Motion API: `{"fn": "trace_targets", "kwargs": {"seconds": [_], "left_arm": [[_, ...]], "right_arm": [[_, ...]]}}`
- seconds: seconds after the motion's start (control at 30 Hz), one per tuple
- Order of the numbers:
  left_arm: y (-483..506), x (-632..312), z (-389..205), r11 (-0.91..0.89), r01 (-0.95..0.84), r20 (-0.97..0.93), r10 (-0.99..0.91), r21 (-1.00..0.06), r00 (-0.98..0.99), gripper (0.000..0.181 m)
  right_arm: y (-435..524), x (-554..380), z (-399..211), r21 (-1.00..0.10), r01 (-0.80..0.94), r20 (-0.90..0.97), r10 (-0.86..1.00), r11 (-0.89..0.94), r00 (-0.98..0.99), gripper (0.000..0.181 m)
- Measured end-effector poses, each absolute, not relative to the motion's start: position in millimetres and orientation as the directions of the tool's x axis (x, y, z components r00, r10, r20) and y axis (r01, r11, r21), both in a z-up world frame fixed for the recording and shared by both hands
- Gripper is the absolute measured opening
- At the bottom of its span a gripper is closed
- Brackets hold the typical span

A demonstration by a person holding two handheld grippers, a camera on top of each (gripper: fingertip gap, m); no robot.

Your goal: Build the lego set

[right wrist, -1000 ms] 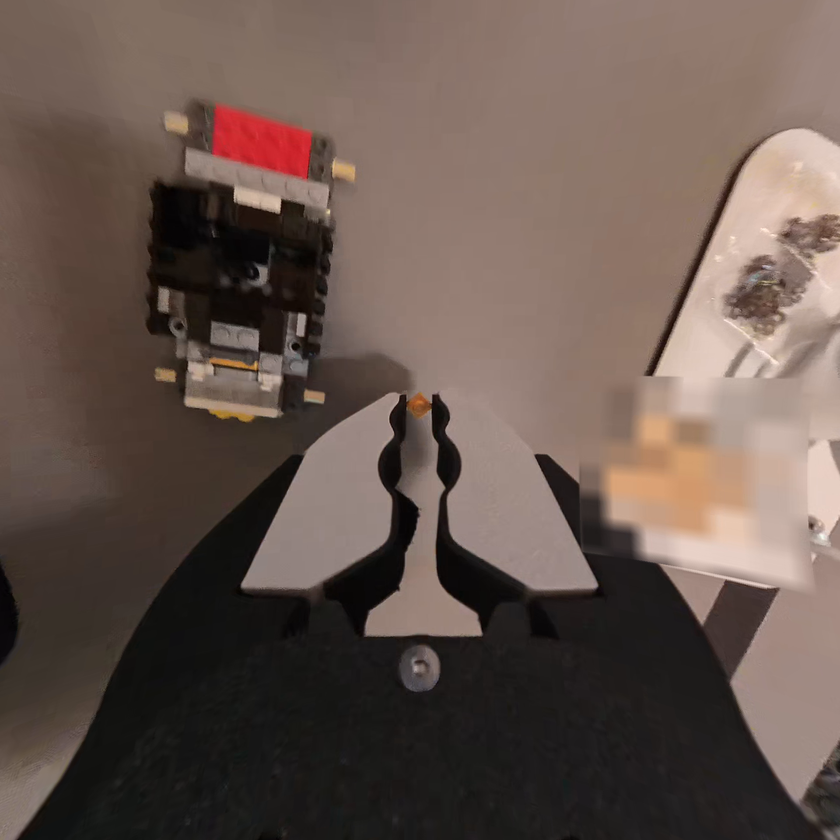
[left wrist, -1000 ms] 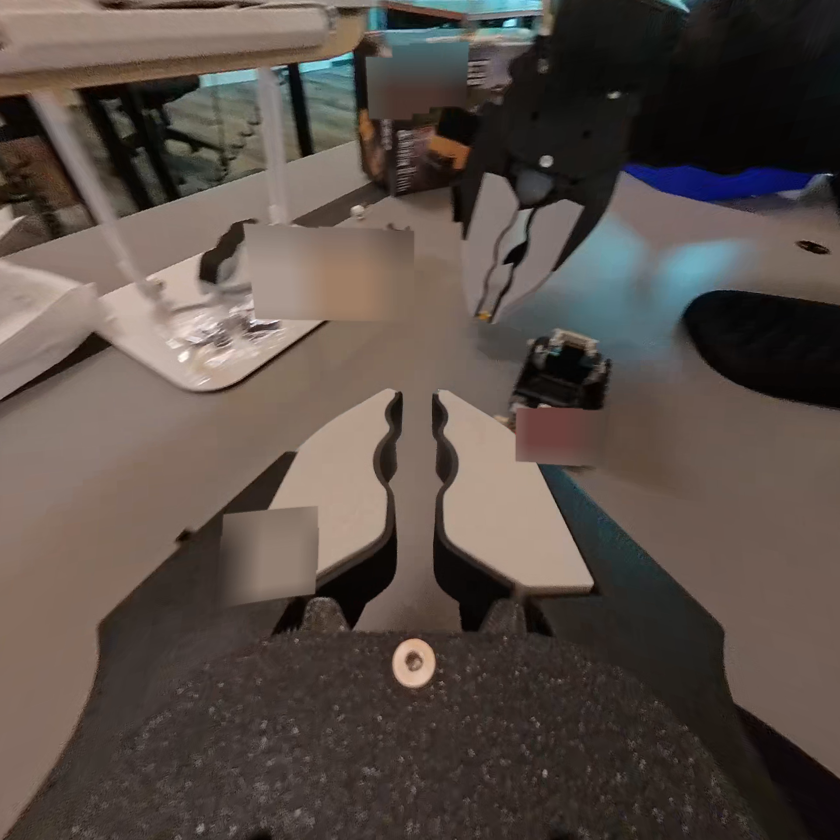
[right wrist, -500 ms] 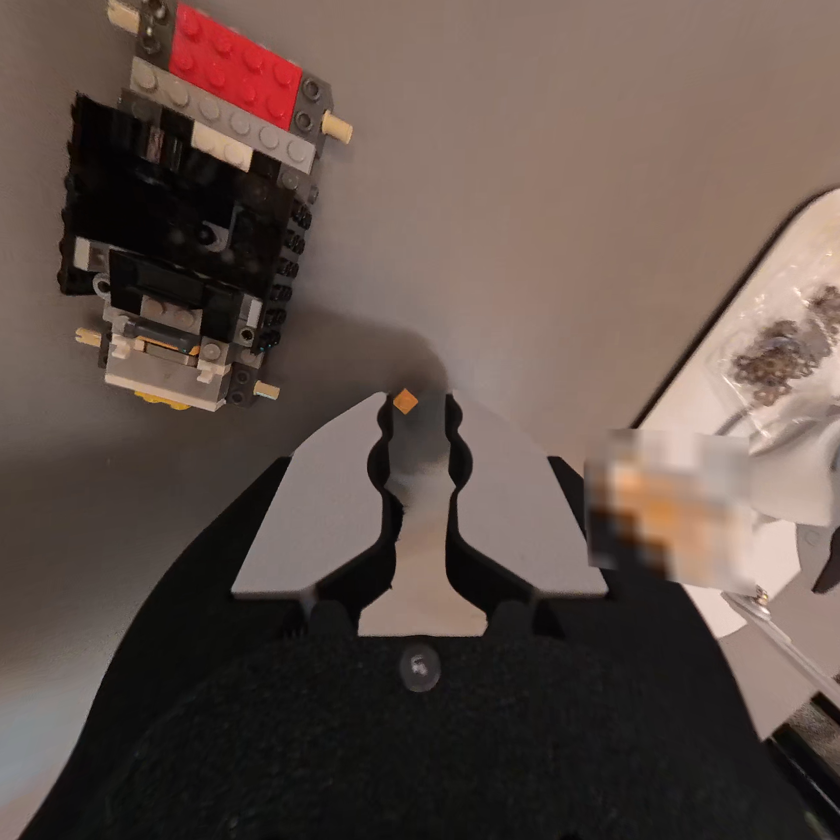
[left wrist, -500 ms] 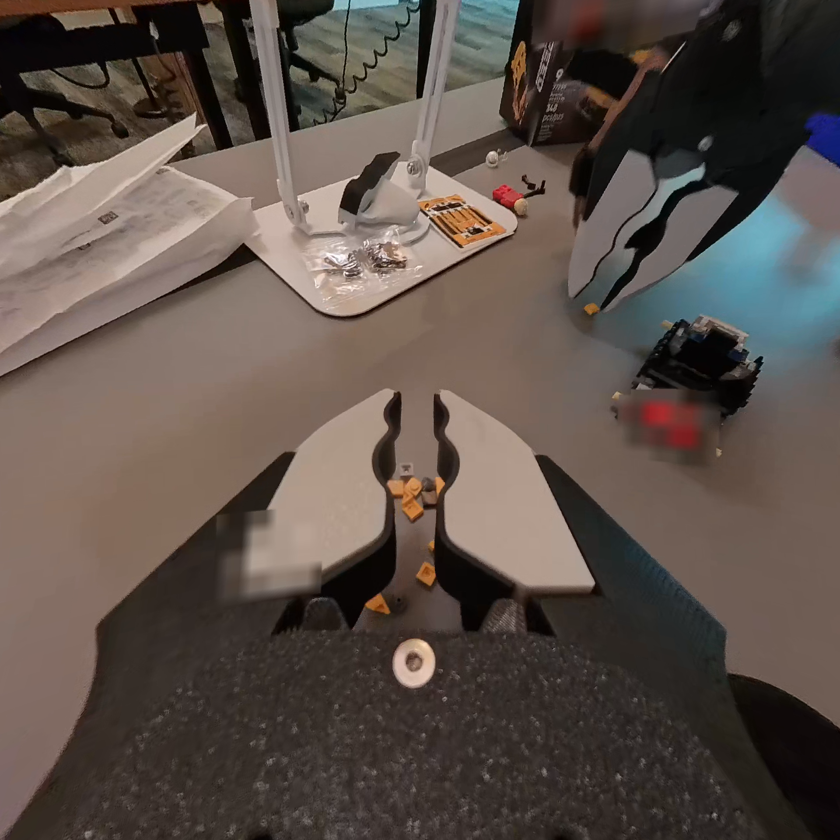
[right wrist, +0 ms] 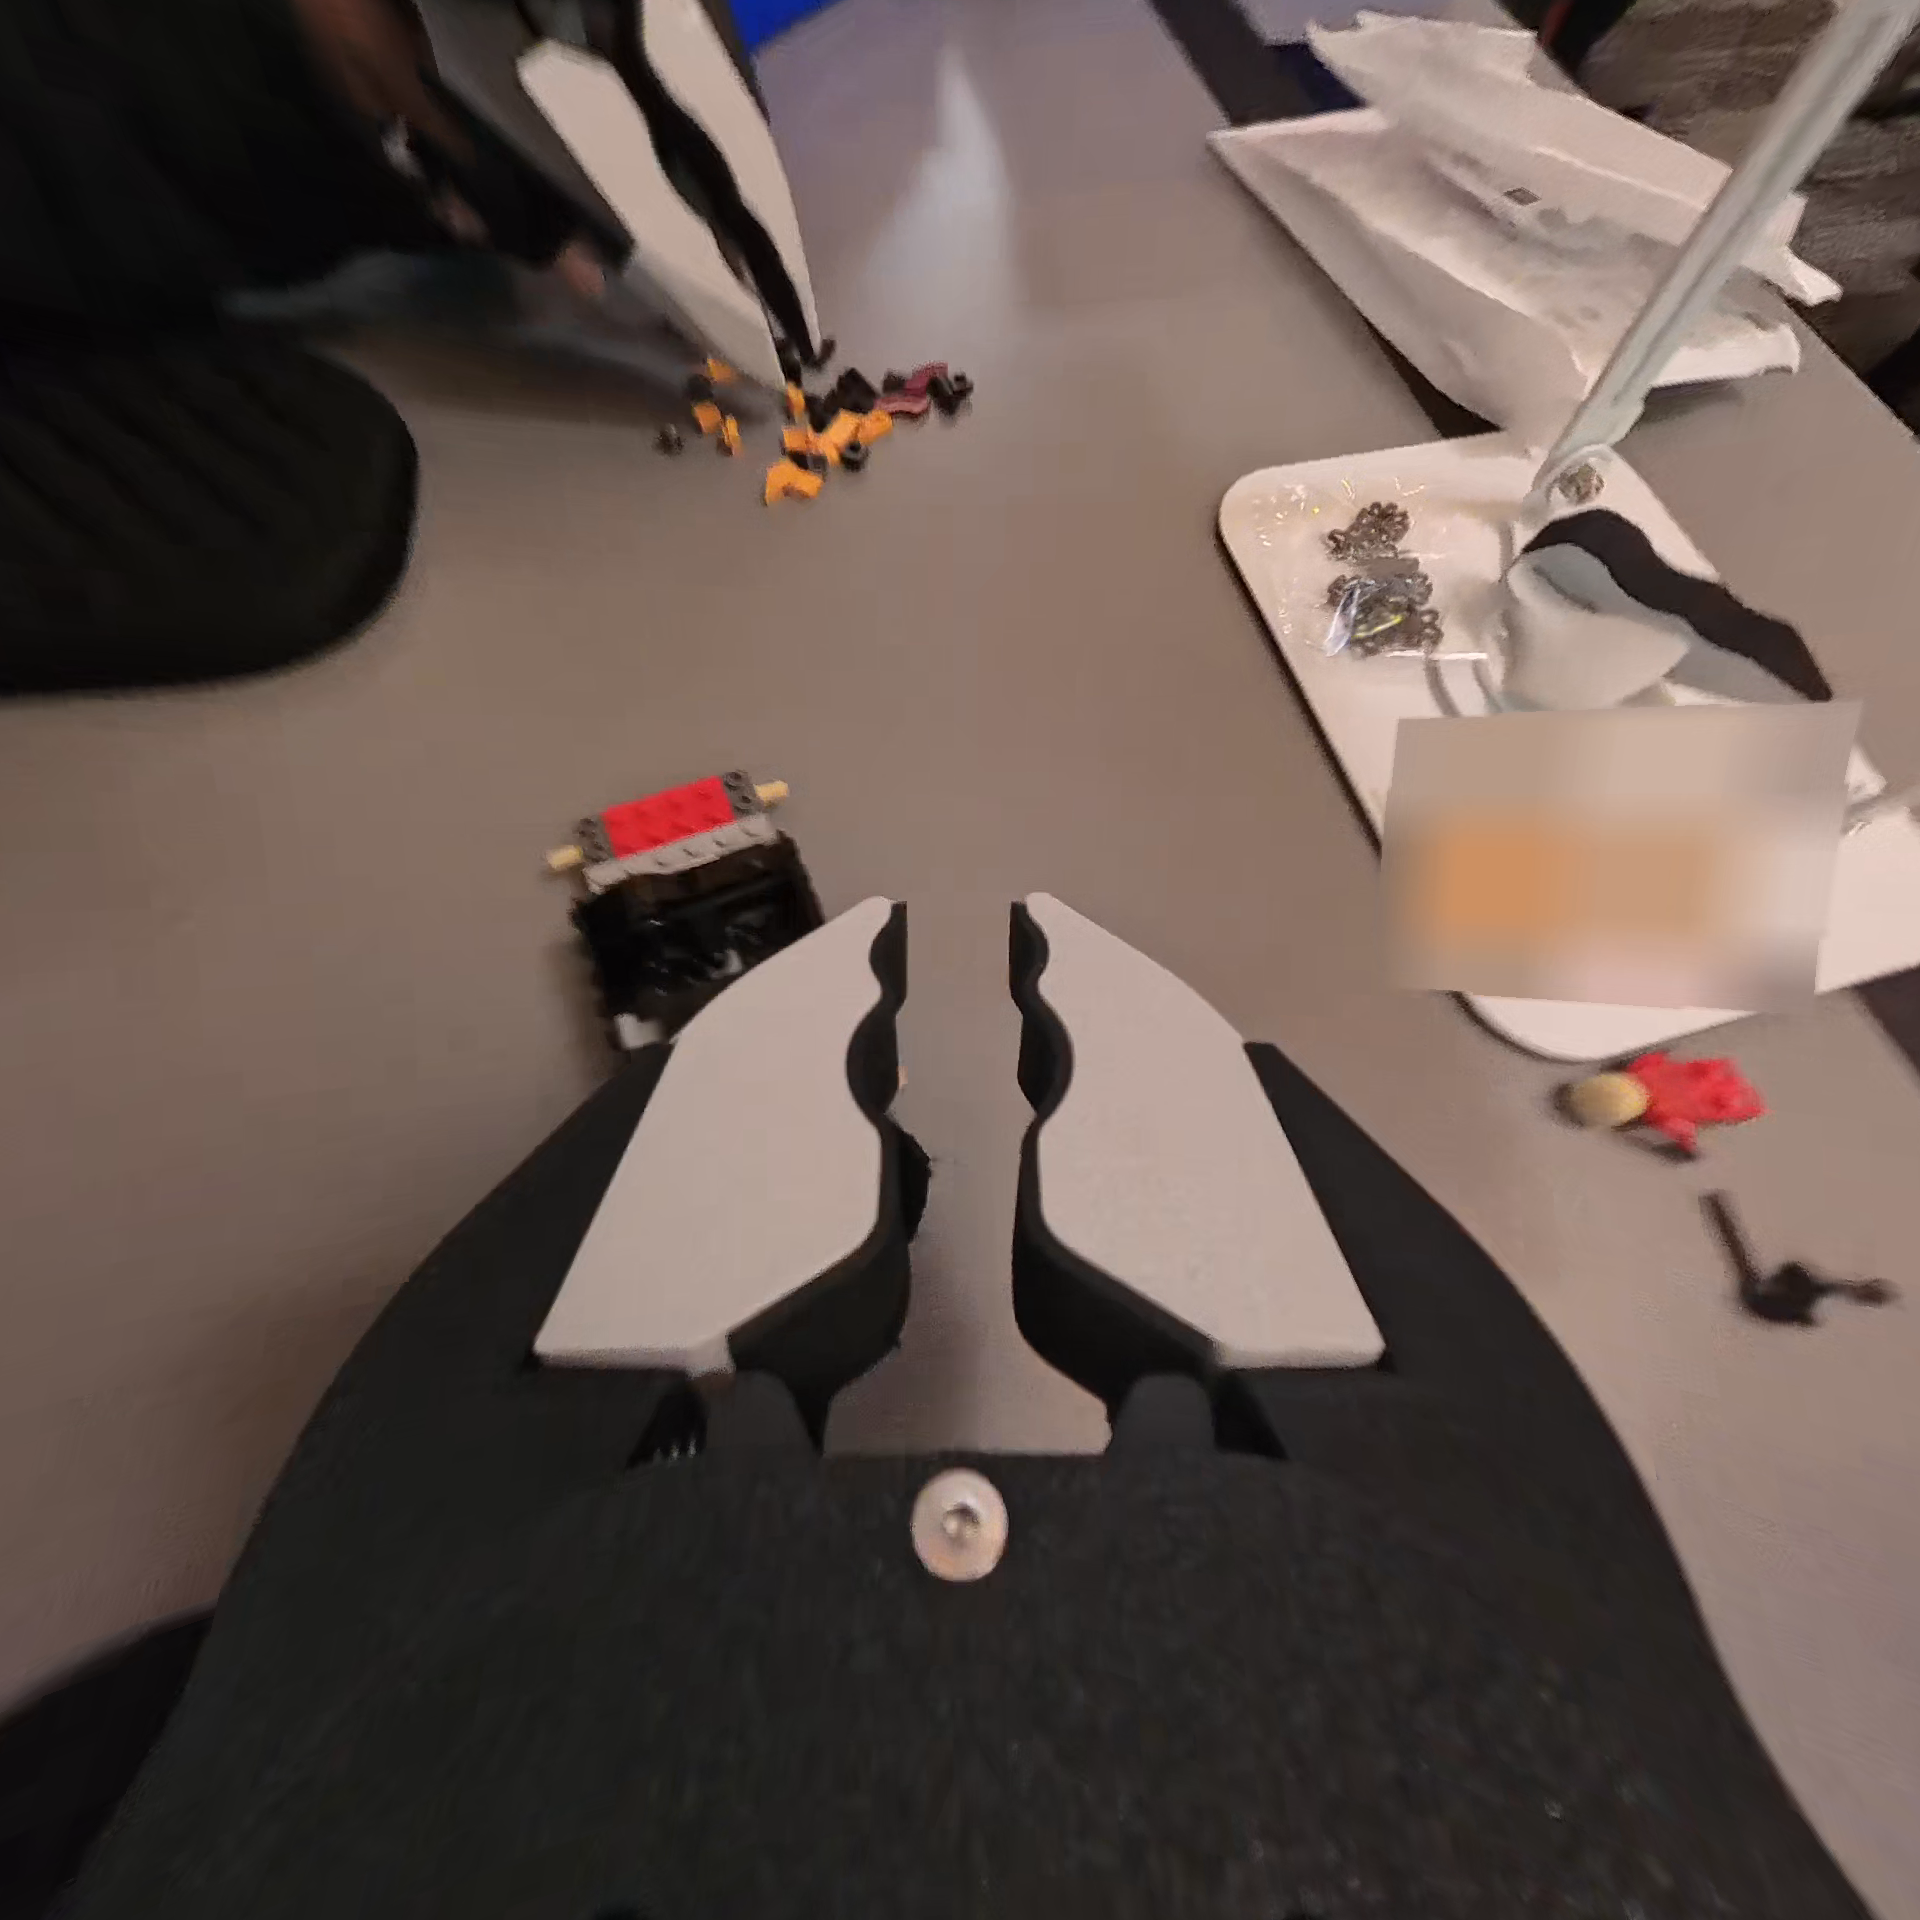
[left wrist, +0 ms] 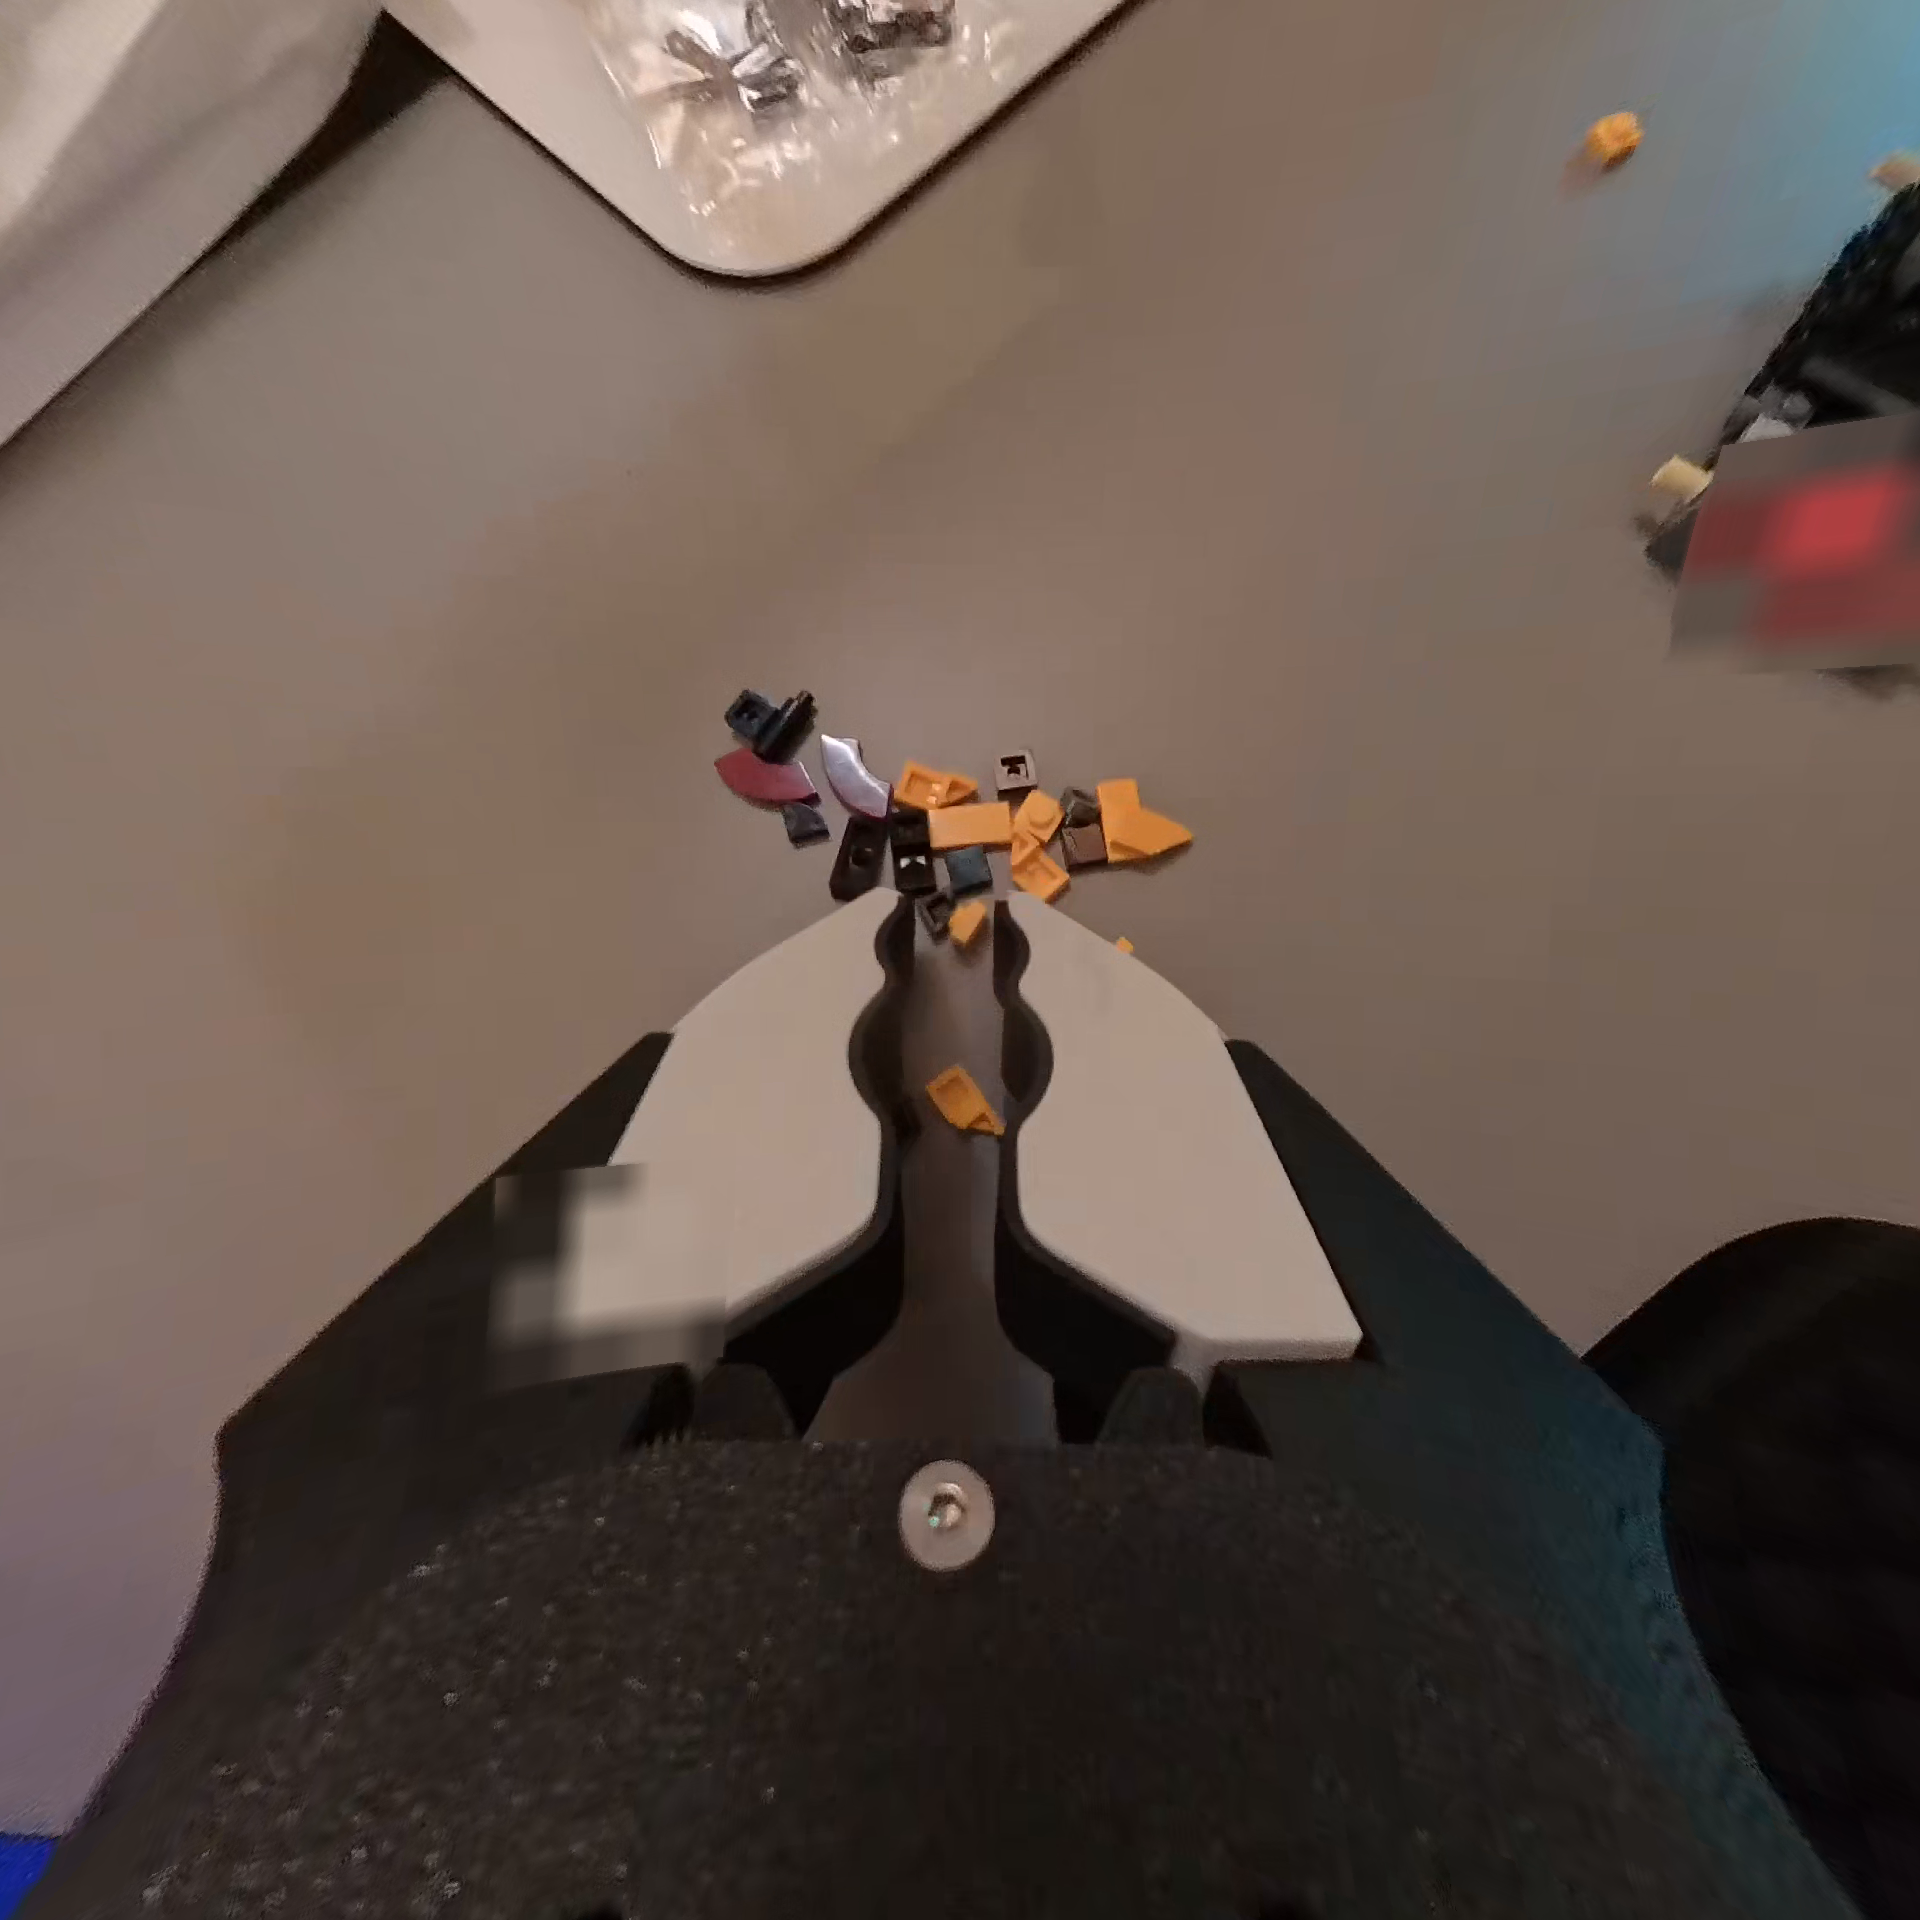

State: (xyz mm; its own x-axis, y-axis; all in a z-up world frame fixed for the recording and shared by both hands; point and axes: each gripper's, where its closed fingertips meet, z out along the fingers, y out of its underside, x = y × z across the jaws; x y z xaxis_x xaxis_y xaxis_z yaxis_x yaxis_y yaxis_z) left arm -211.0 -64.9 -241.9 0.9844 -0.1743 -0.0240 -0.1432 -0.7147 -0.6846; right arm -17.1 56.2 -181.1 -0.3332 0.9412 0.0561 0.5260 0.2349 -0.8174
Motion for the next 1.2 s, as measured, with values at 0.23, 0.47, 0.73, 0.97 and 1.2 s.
{"fn": "trace_targets", "kwargs": {"seconds": [0.23,0.47,0.73,0.97,1.2], "left_arm": [[-63.2,-202.3,-250.6,-0.717,-0.194,-0.033,-0.232,-0.670,0.972,0.018],[-63.5,-221.9,-246.5,-0.718,-0.189,-0.107,-0.158,-0.670,0.982,0.007],[-60.4,-201.2,-237.4,-0.666,-0.203,-0.045,-0.247,-0.718,0.968,0.016],[-59.1,-169.7,-246.7,-0.664,-0.260,0.004,-0.368,-0.701,0.930,0.025],[-53.9,-190.4,-249.8,-0.674,-0.281,-0.110,-0.285,-0.683,0.952,0.003]], "right_arm": [[21.8,-3.0,-175.7,-0.909,0.416,-0.132,0.964,-0.025,-0.230,0.016],[28.7,-4.4,-171.7,-0.935,0.345,-0.165,0.963,-0.084,-0.213,0.013],[33.5,-4.3,-179.7,-0.933,0.349,-0.171,0.964,-0.092,-0.205,0.013],[32.0,-4.5,-184.6,-0.928,0.363,-0.168,0.962,-0.081,-0.216,0.012],[32.9,-4.2,-185.8,-0.927,0.366,-0.167,0.962,-0.079,-0.216,0.011]]}}
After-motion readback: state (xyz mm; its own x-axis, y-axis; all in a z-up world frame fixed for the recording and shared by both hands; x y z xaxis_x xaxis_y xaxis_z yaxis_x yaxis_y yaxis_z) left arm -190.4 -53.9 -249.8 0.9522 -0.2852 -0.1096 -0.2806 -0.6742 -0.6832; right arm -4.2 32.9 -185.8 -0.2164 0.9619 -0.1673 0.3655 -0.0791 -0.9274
